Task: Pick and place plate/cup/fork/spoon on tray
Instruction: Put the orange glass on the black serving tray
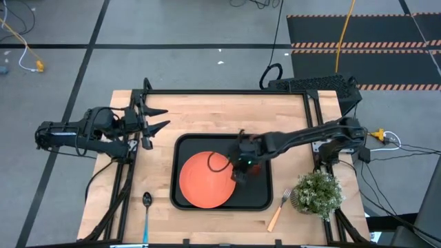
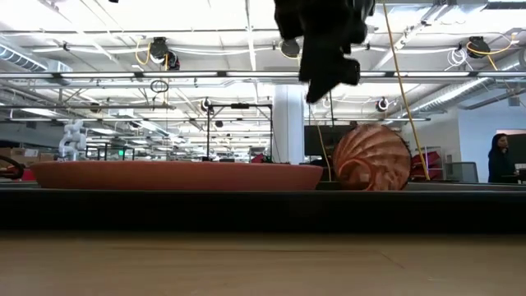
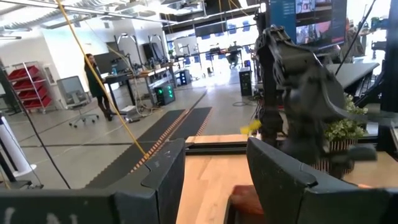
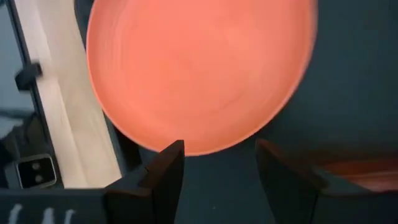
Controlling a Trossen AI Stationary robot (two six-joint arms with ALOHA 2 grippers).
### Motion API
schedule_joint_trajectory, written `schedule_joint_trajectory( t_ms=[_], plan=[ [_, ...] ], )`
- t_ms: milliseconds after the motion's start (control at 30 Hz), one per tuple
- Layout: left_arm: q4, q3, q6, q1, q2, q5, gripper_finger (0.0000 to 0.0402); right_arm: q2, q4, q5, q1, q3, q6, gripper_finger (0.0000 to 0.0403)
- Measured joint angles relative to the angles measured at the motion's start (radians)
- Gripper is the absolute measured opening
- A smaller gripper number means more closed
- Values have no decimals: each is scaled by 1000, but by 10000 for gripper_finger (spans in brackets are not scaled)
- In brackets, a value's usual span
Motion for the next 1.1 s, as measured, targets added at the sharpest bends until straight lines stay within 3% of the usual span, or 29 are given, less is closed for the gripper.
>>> schedule_joint_trajectory(
  t_ms=[200, 367, 467, 600, 767, 900, 1000, 1100],
  plan=[
    [0, 0, -1, 0, 0, 0, 177, -122, -66, 133, -22, 0, -8, 189],
    [-25, 0, -5, 0, 3, 1, 177, -199, -75, 151, -7, 0, 4, 189],
    [-52, 0, -30, -3, 31, 32, 177, -230, -121, 241, 30, -7, -1, 189],
    [-37, 0, -18, -23, 125, 92, 177, -256, -161, 343, 85, -79, -3, 189],
    [110, 0, 75, -63, 314, 94, 177, -252, -24, 291, 150, -239, -74, 189],
    [209, 50, 146, -78, 430, 20, 177, -248, 98, 318, 183, -333, -109, 189],
    [181, 96, 125, -76, 473, -77, 177, -249, 41, 407, 194, -348, -117, 189],
    [156, 105, 111, -77, 499, -97, 177, -249, -50, 506, 204, -350, -115, 189]
  ],
)
